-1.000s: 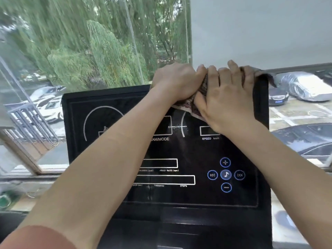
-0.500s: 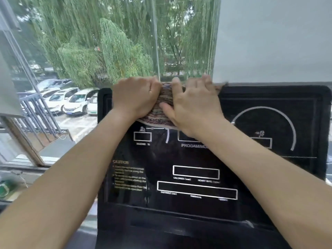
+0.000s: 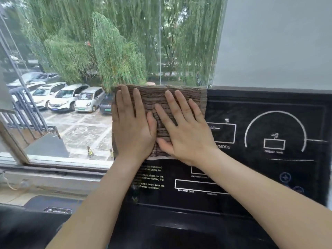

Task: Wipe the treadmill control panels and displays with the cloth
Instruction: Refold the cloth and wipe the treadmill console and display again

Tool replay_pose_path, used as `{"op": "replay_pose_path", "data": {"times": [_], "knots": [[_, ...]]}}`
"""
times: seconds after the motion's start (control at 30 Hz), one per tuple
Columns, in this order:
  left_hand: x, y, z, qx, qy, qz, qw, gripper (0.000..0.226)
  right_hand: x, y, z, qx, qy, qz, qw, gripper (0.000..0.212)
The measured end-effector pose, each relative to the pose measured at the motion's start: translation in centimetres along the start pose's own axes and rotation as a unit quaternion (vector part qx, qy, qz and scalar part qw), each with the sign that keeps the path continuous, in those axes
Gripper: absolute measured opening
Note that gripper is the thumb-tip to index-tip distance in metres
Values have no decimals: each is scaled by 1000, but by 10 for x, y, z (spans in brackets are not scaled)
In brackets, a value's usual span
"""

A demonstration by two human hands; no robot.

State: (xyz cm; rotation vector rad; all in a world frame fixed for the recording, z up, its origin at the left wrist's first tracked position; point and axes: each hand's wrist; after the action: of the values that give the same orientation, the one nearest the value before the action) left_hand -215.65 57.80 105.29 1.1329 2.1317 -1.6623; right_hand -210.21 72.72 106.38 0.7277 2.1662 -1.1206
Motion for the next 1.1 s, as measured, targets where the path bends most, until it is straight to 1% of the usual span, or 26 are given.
{"op": "replay_pose_path", "data": {"times": [0.1,0.2,0.33,0.4,0.47,0.53,0.63,0.77,0.87,0.93,0.97,1.03,1.1], "knots": [[8,16,-43,37,-4,-4,999,62,-3,37,-30,46,21,-3,999,79],[20,35,-98,98,-2,6,995,63,-5,87,-61,120,23,-3,993,79],[31,70,-172,184,-4,48,982,61,-4,163,-87,211,4,13,977,77],[34,90,-188,239,-7,71,968,59,-1,193,-85,235,-6,16,972,76],[37,111,-181,290,-17,88,953,59,5,214,-69,237,-16,22,971,74],[38,134,-164,318,-29,110,941,60,10,233,-44,229,-27,34,973,71],[38,178,-135,325,-43,144,934,63,16,258,0,208,-57,55,975,66],[28,225,-111,315,-43,190,929,59,16,288,40,177,-97,93,975,62],[17,235,-89,347,-67,228,907,56,11,301,56,157,-114,124,973,61],[9,230,-67,370,-89,237,894,54,7,301,62,154,-122,144,970,59],[5,225,-56,370,-94,235,894,52,4,298,63,155,-126,147,969,58],[-4,215,-32,358,-98,221,902,49,-2,285,62,143,-133,118,974,52],[-11,201,-13,348,-94,201,911,49,-10,259,54,130,-141,45,980,39]]}}
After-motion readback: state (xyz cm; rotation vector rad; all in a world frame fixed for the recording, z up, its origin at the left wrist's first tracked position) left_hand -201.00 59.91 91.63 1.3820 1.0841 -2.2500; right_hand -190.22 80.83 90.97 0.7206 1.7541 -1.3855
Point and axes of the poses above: each hand's wrist, its own y-axis away from the middle knuckle, its own x-axis out of the palm, z = x × y, and after that the axes turned 11 degrees about -x, right-handed
